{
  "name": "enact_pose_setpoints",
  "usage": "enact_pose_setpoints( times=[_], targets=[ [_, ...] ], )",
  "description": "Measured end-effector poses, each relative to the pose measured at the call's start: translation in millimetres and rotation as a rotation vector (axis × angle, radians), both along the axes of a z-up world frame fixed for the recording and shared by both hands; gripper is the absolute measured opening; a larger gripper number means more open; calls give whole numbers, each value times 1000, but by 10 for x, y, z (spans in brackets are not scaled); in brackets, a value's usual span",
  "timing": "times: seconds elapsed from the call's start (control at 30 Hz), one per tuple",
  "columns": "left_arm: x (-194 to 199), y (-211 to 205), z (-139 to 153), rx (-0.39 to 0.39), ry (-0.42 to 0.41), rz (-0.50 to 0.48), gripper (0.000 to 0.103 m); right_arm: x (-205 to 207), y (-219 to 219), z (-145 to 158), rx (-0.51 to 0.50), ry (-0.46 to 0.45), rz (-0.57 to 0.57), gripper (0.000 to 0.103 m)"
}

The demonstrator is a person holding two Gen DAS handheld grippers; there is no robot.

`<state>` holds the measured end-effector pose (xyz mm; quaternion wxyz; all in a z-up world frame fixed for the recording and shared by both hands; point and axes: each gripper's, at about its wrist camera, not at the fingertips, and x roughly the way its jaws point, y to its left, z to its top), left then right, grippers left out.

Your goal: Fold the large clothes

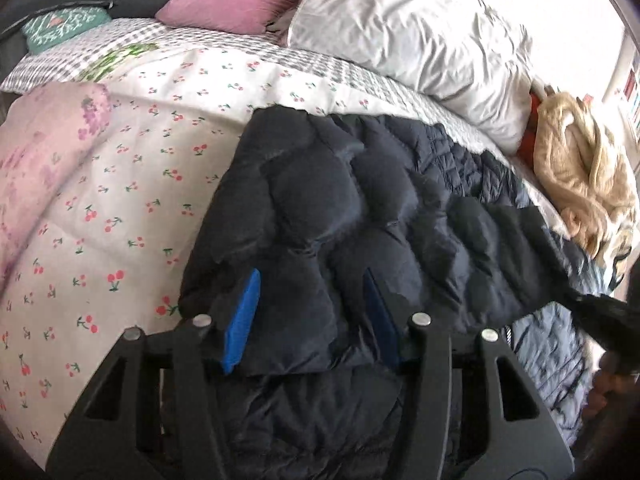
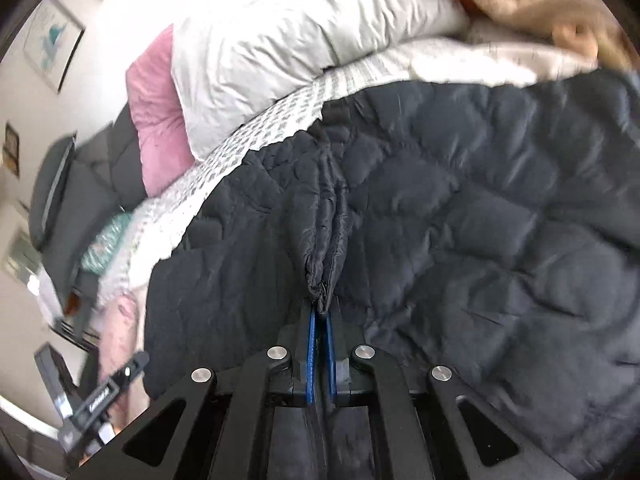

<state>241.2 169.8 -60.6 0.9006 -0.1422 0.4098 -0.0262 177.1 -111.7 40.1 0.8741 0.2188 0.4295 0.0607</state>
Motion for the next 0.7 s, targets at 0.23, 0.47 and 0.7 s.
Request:
enact_pose_setpoints(
  times=[0.23,0.47,0.7],
  targets=[
    [68,-121,-316,27,138,0,55,-48,-5,-440,-144,177,-18,11],
    [-109,-114,180,5,101,12,87,-190,-255,-189,-65,192,-5,17],
    [-445,-218,642,42,111,8,102,-705,-1102,511,-50,26,-170,90]
  ],
)
